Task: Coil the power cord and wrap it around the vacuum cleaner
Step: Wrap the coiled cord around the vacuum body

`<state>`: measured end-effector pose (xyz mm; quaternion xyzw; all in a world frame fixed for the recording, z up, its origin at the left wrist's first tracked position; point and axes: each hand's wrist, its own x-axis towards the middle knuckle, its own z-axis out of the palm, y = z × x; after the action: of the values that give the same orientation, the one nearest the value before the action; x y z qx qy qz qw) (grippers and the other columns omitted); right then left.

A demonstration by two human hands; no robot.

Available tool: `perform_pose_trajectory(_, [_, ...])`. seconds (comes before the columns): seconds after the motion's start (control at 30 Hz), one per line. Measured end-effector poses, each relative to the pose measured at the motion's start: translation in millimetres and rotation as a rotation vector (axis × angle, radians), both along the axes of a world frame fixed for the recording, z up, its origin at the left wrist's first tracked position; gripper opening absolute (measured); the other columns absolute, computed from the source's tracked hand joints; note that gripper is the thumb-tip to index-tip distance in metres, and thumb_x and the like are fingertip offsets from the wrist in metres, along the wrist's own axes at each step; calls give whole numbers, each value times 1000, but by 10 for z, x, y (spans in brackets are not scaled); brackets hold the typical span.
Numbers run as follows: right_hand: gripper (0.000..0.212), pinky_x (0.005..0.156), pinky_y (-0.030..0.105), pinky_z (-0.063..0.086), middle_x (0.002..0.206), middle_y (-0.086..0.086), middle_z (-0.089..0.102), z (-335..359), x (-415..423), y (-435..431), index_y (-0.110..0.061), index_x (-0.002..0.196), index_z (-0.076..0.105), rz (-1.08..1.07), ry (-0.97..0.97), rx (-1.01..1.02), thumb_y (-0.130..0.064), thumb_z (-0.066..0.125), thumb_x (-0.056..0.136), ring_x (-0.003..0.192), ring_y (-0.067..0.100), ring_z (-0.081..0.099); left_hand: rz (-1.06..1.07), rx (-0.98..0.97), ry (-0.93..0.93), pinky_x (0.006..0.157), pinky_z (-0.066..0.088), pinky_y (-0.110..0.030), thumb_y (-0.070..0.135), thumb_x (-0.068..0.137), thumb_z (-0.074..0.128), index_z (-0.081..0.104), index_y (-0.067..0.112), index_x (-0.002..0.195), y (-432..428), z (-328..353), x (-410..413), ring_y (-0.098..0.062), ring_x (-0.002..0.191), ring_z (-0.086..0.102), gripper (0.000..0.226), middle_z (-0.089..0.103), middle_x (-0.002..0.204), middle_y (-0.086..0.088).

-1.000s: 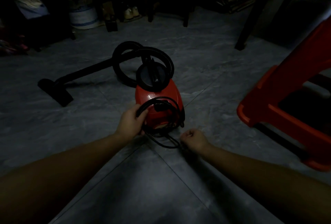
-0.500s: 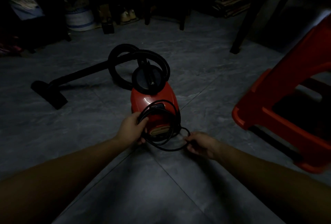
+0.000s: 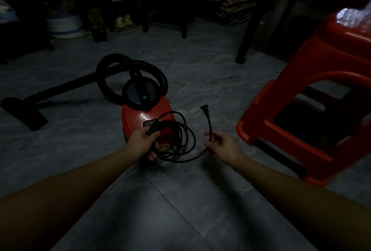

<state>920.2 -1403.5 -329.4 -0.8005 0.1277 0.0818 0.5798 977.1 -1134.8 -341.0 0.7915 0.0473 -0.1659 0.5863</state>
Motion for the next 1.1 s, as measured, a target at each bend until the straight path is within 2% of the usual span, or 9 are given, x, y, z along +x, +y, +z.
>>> perform_pose_trajectory(0.13, [40,88,26,54,105,-7,63,27,127,141,-21,129,62,187,-315,-343,-3,56,93,94,9,63,-31,25,52,32,46,-26,22,99,57,58,9,98,113,76,5,-27,38,61,13,67,70,-13])
perform_pose_trajectory(0.23, [47,95,7,41,114,-9,61,165,207,404,-17,137,57,326,-583,-461,-5,54,91,105,-3,53,-77,72,63,33,36,-20,27,97,60,61,12,95,233,100,-4,-23,36,59,15,68,68,-8])
perform_pose_trajectory(0.3, [47,93,6,37,120,-3,64,221,264,576,-16,138,55,390,-673,-470,-9,53,91,106,-2,53,-96,82,62,34,32,-18,31,96,62,61,14,88,309,106,-2,-23,35,55,19,68,67,-7])
perform_pose_trajectory(0.43, [46,92,18,45,116,3,68,200,396,833,-15,127,62,410,-729,-444,1,58,84,102,3,58,-107,45,96,38,30,-17,40,94,62,62,16,76,439,172,-10,-21,37,47,29,64,62,-4])
perform_pose_trajectory(0.5, [43,96,25,48,115,5,69,157,445,902,-14,122,66,431,-756,-475,0,60,82,105,13,62,-94,10,126,40,29,-18,43,93,62,62,14,74,508,183,-1,-19,39,44,34,61,60,-4])
perform_pose_trajectory(0.6, [43,97,29,50,114,5,69,119,457,973,-14,118,70,443,-733,-486,2,61,79,106,17,64,-87,-102,166,43,25,-19,47,93,60,67,7,95,606,138,26,-15,39,37,40,57,62,-5])
perform_pose_trajectory(0.7, [45,98,25,48,115,2,68,131,463,1034,-16,116,71,443,-718,-498,3,61,76,107,16,62,-107,-156,257,45,19,-20,56,94,53,69,13,111,643,106,37,-11,43,31,49,53,62,2])
perform_pose_trajectory(0.83, [45,94,28,47,111,-2,69,132,491,1038,-20,114,72,391,-690,-554,1,59,77,105,17,59,-150,-242,326,47,13,-23,58,92,52,65,14,117,625,118,63,-9,43,26,52,47,63,3])
perform_pose_trajectory(1.1, [34,90,33,51,104,-5,68,27,479,1041,-23,110,69,276,-618,-442,-8,55,84,101,12,60,-170,-516,504,39,11,-17,53,100,36,63,13,117,614,110,116,-5,36,17,51,39,59,4])
